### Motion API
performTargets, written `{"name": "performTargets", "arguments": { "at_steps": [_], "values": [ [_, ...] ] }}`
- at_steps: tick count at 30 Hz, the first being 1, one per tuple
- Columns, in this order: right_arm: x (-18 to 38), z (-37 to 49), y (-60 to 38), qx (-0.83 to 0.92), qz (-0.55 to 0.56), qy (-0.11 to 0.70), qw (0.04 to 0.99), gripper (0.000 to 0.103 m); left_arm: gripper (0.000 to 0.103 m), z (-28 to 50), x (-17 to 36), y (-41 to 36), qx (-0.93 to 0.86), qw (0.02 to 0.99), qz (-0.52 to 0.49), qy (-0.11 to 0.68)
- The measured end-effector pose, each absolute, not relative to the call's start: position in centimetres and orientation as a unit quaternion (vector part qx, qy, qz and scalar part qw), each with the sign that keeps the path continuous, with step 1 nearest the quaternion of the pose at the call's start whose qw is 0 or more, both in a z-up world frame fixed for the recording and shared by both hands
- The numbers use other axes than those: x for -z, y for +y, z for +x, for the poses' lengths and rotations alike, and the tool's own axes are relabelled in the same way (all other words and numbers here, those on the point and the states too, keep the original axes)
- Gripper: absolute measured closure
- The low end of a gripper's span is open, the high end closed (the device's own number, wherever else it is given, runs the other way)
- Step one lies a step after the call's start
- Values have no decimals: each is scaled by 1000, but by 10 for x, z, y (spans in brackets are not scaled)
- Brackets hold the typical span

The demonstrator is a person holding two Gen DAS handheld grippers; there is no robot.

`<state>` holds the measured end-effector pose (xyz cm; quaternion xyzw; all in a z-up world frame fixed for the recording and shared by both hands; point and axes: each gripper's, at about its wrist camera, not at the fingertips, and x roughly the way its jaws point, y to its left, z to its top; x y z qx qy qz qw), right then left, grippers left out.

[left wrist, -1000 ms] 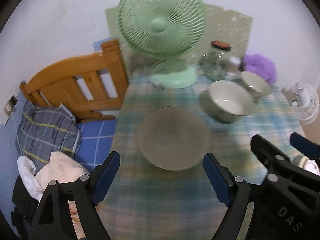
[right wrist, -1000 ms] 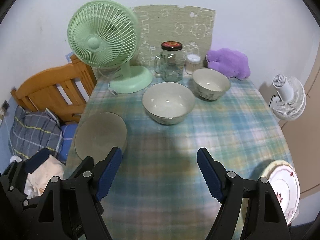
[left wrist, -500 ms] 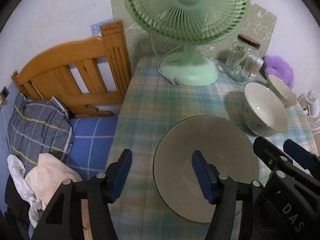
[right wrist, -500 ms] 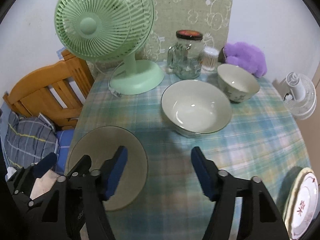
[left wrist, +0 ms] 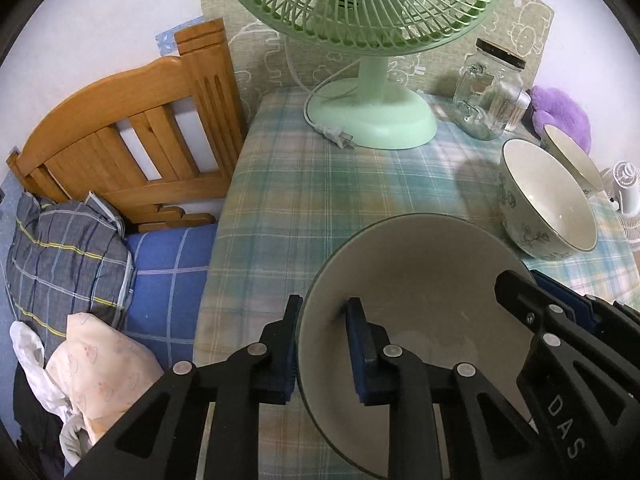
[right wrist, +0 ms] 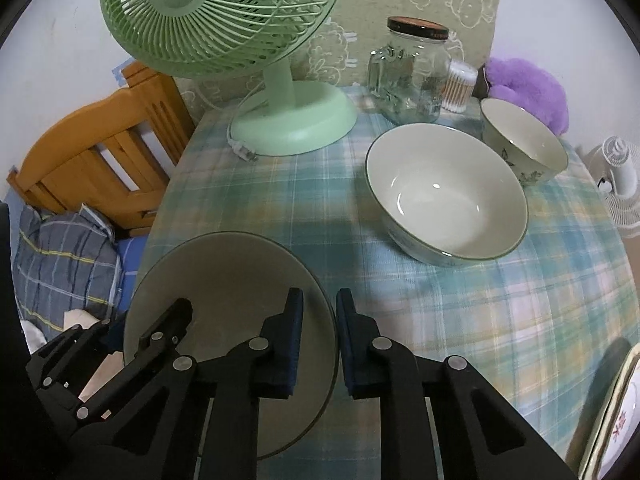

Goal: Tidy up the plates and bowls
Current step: 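Grasp the rim of the large grey bowl with both grippers, then carry the grey bowl toward the plate stack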

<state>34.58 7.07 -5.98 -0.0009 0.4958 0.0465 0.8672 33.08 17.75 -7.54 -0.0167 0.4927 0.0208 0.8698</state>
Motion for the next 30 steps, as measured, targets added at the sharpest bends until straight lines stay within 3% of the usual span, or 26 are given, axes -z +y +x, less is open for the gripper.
{"name": "performTargets", "arguments": {
  "at_steps": [30],
  "values": [
    [10,283,19,-31,3,482,876,85,84,276,27,125,-11,877,-6,481]
  ]
}}
